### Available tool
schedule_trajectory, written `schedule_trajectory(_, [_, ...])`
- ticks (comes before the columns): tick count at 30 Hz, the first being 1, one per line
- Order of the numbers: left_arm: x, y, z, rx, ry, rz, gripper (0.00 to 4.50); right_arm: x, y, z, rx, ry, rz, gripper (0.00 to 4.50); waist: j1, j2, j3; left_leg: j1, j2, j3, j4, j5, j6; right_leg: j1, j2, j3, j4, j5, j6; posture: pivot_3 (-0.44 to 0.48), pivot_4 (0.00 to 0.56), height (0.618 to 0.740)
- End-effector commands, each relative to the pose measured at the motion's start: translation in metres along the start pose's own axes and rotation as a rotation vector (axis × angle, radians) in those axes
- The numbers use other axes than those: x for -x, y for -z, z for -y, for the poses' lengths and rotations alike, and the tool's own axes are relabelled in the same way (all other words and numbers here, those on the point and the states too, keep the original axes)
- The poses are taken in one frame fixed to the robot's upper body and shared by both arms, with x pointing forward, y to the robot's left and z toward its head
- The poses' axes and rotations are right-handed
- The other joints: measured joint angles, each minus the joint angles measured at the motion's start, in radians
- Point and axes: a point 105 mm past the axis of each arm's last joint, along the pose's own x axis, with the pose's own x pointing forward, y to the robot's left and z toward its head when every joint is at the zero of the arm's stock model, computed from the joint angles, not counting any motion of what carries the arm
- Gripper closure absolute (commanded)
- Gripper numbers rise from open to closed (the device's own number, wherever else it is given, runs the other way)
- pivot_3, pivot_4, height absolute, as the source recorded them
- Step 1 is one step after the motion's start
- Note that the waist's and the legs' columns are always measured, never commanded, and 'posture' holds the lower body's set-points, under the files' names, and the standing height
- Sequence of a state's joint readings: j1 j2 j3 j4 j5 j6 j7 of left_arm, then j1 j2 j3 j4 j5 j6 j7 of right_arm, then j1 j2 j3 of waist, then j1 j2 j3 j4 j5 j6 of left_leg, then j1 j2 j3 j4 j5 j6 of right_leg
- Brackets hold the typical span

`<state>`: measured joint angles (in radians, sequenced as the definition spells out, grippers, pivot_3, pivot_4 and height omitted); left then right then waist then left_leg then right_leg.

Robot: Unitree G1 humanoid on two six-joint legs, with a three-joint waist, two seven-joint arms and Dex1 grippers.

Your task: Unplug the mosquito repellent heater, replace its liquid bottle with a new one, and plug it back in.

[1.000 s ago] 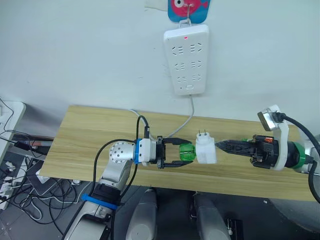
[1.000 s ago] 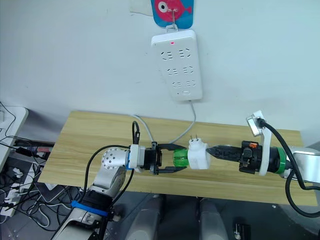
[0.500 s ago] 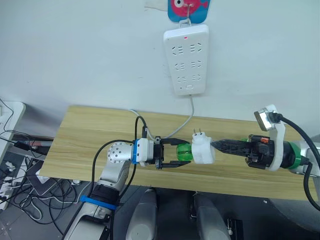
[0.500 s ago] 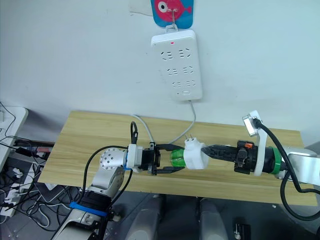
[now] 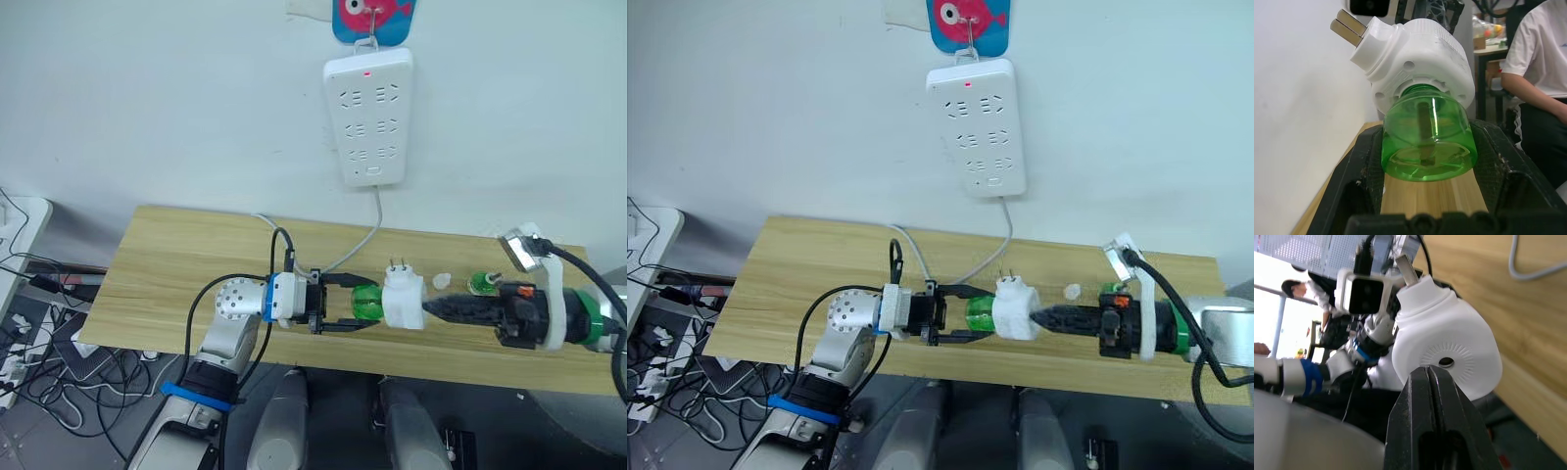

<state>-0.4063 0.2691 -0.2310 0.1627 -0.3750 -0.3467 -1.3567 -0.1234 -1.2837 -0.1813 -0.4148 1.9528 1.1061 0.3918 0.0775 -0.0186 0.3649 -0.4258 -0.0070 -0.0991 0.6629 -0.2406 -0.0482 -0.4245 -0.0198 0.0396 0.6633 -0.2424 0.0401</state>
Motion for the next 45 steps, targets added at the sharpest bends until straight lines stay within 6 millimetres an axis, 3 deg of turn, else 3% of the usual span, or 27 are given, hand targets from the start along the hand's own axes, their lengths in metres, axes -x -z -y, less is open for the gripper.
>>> schedule_trajectory(1, [-0.006, -0.012, 0.000, -0.038, 0.014, 0.046, 2.24, 0.010, -0.004, -0.014, 0.025, -0.047, -0.018, 4.46, 0.000, 0.000, 0.000, 0.000, 0.000, 0.000, 0.000, 0.000, 0.000, 0.000, 0.000, 0.000, 0.000, 0.000, 0.000, 0.160, 0.334, 0.740])
schedule_trajectory(9, [-0.006, -0.011, 0.000, -0.037, 0.023, 0.041, 2.24, 0.014, -0.024, -0.035, 0.128, -0.143, -0.018, 4.46, -0.003, 0.000, 0.000, 0.000, 0.001, 0.001, 0.000, 0.000, 0.000, 0.000, 0.001, 0.001, 0.000, 0.000, 0.000, 0.157, 0.337, 0.740])
schedule_trajectory(17, [-0.009, -0.013, 0.000, -0.038, 0.034, 0.046, 2.24, -0.017, -0.036, -0.015, 0.145, -0.040, 0.037, 4.46, -0.003, 0.000, 0.000, -0.001, 0.000, 0.001, 0.000, 0.000, 0.000, -0.001, 0.000, 0.001, 0.000, 0.000, 0.000, 0.156, 0.337, 0.740])
schedule_trajectory(23, [-0.009, -0.014, 0.003, -0.035, 0.047, 0.051, 2.24, -0.029, -0.044, -0.001, 0.134, 0.027, 0.074, 4.46, -0.002, 0.000, 0.000, -0.001, 0.000, 0.000, 0.000, 0.000, 0.000, -0.001, 0.000, 0.000, 0.000, 0.000, 0.000, 0.170, 0.336, 0.740])
schedule_trajectory(39, [-0.007, -0.022, 0.004, -0.006, 0.019, 0.086, 2.24, -0.030, -0.010, 0.029, 0.010, 0.130, 0.061, 4.46, 0.000, 0.000, 0.000, -0.002, 0.000, -0.001, 0.000, 0.000, 0.000, -0.001, 0.000, -0.001, 0.000, 0.000, 0.000, 0.186, 0.328, 0.740])
schedule_trajectory(45, [-0.008, -0.014, -0.003, 0.019, -0.020, 0.035, 2.24, -0.030, -0.001, 0.017, 0.008, 0.099, 0.030, 4.46, 0.000, 0.000, 0.000, -0.001, 0.000, -0.001, 0.000, 0.000, 0.000, -0.001, 0.001, -0.001, 0.000, 0.000, 0.000, 0.184, 0.331, 0.740])
